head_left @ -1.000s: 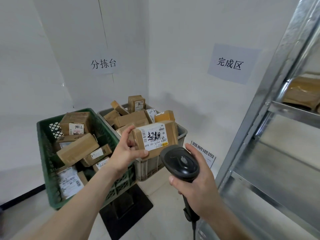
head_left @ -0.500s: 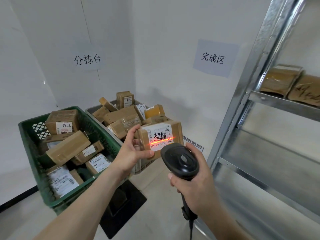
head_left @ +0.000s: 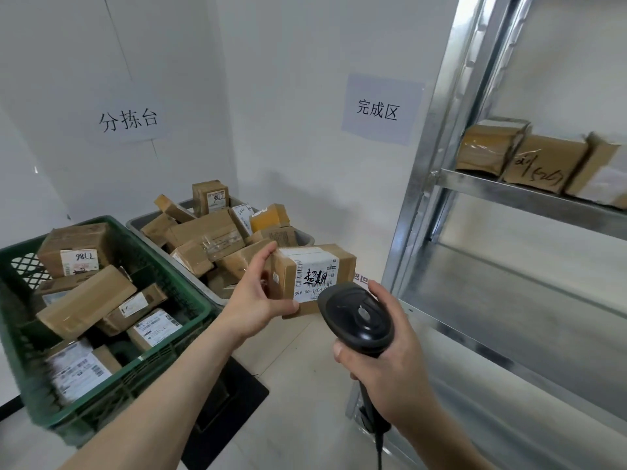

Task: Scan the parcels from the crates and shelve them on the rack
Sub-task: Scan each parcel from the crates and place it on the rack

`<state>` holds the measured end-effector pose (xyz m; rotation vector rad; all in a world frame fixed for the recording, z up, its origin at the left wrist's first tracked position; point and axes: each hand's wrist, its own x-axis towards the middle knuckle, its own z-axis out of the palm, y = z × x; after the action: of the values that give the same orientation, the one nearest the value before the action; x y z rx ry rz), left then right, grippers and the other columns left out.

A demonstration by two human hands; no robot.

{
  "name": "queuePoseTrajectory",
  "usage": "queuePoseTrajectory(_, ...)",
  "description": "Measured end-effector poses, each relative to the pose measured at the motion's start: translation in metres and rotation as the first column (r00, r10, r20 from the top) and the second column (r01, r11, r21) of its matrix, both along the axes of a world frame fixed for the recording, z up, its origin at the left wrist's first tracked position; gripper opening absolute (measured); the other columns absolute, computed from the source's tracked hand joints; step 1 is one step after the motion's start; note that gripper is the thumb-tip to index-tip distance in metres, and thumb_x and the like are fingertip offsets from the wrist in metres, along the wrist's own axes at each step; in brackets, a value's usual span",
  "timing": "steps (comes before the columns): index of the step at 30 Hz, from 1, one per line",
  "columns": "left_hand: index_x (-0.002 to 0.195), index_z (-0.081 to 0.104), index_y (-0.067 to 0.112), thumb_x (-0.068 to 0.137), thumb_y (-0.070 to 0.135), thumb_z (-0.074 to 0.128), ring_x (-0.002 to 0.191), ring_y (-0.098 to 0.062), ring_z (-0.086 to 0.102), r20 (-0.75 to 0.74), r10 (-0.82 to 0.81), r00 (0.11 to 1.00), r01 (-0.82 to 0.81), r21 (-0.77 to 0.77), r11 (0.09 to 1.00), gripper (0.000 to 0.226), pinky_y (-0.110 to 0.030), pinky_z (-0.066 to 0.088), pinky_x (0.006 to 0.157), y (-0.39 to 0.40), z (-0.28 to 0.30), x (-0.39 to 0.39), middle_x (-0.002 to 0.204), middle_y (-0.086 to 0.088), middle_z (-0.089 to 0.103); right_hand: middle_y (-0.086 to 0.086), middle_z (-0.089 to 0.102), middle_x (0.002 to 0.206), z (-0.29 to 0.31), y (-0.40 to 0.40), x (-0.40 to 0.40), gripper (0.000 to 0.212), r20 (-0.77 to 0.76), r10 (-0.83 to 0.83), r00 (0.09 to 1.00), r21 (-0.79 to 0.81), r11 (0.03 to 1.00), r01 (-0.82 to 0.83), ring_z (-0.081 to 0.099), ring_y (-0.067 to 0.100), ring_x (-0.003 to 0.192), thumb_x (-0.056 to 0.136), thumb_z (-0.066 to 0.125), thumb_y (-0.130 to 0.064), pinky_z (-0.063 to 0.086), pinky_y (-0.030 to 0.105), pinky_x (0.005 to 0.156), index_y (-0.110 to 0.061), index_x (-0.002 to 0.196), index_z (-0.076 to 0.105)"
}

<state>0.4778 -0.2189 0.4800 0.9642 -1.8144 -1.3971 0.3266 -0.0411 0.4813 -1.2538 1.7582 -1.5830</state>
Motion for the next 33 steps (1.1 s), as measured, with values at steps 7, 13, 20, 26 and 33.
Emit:
queuePoseTrajectory(7, 0.156, 0.027, 0.042, 0.076, -0.007, 0.076, 0.104, -0.012, 0.064, 0.37, -0.246, 0.896, 0.265, 0.0, 0.964, 0.106, -0.024, 0.057, 0.079, 0.005, 0.049, -0.047, 0.127, 0.01, 0.056, -0.041, 0.062, 0.113, 0.01, 0.034, -0.054, 0.088, -0.128, 0.102, 0.986, 0.039, 0.994, -0.098, 0.06, -0.013, 0.113, 0.071, 0.087, 0.003, 0.046, 0.004, 0.09, -0.047, 0.13, 0.045)
queuePoseTrajectory(13, 0.156, 0.026, 0.041, 0.077, -0.009, 0.073, 0.102, -0.009, 0.061, 0.604, -0.361, 0.71, 0.426, 0.039, 0.904, 0.104, -0.019, 0.055, 0.074, 0.016, 0.078, -0.098, 0.121, 0.015, 0.056, -0.035, 0.062, 0.115, 0.007, 0.057, -0.093, 0.089, -0.143, 0.118, 0.983, 0.072, 0.991, -0.108, 0.061, -0.01, 0.114, 0.07, 0.088, -0.003, 0.045, 0.004, 0.09, -0.048, 0.134, 0.045)
queuePoseTrajectory(20, 0.158, 0.023, 0.04, 0.076, -0.008, 0.073, 0.115, -0.019, 0.056, 0.697, -0.373, 0.613, 0.477, 0.051, 0.878, 0.107, -0.035, 0.058, 0.09, 0.032, 0.087, -0.152, 0.131, 0.004, 0.051, -0.033, 0.064, 0.117, -0.001, 0.081, -0.131, 0.088, -0.182, 0.089, 0.979, 0.045, 0.996, -0.083, 0.063, -0.006, 0.114, 0.066, 0.089, -0.012, 0.045, 0.005, 0.091, -0.042, 0.139, 0.049)
queuePoseTrajectory(26, 0.157, 0.025, 0.042, 0.076, -0.006, 0.073, 0.107, -0.013, 0.057, 0.725, -0.353, 0.591, 0.474, 0.041, 0.88, 0.106, -0.035, 0.056, 0.092, 0.045, 0.082, -0.183, 0.119, 0.013, 0.053, -0.036, 0.064, 0.114, 0.001, 0.097, -0.164, 0.084, -0.222, 0.067, 0.973, 0.026, 0.998, -0.063, 0.064, -0.002, 0.112, 0.067, 0.088, -0.018, 0.047, 0.009, 0.092, -0.057, 0.129, 0.047)
queuePoseTrajectory(33, 0.157, 0.025, 0.042, 0.075, -0.004, 0.075, 0.115, -0.021, 0.056, 0.725, -0.357, 0.589, 0.47, 0.052, 0.881, 0.106, -0.043, 0.056, 0.097, 0.06, 0.079, -0.206, 0.127, 0.006, 0.053, -0.043, 0.062, 0.109, 0.007, 0.116, -0.191, 0.085, -0.212, 0.079, 0.974, 0.019, 0.997, -0.077, 0.062, -0.014, 0.105, 0.069, 0.088, -0.002, 0.042, 0.0, 0.085, -0.05, 0.125, 0.046)
